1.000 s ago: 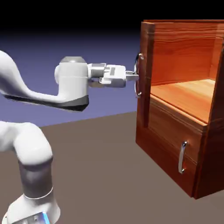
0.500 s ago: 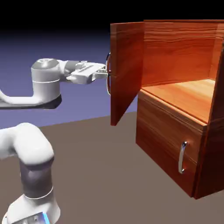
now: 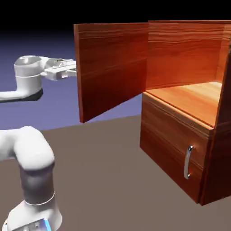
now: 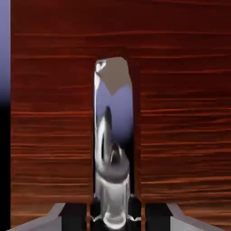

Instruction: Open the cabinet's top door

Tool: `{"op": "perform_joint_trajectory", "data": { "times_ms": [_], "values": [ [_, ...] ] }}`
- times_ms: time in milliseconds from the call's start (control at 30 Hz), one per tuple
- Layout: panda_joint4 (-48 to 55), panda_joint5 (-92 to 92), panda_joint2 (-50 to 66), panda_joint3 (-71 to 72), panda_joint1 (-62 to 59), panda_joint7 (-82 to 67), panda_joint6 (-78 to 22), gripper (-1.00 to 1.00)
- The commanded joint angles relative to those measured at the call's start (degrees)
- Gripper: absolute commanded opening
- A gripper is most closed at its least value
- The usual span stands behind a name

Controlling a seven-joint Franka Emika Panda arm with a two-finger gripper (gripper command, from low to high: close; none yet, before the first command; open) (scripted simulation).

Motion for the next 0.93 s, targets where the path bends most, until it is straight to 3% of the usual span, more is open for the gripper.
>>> {"op": "perform_joint_trajectory", "data": {
  "times_ms": [0,433,900],
  "values": [
    [2.1,1.2,0.6,1.8,-1.6,0.0,-1.9,-1.00],
    [29.1,10.6,2.9,19.7,-24.8,-3.0,-23.0,-1.00],
    [58.1,13.9,-1.5,29.5,-48.7,-10.7,-41.2,-1.00]
  ]
}}
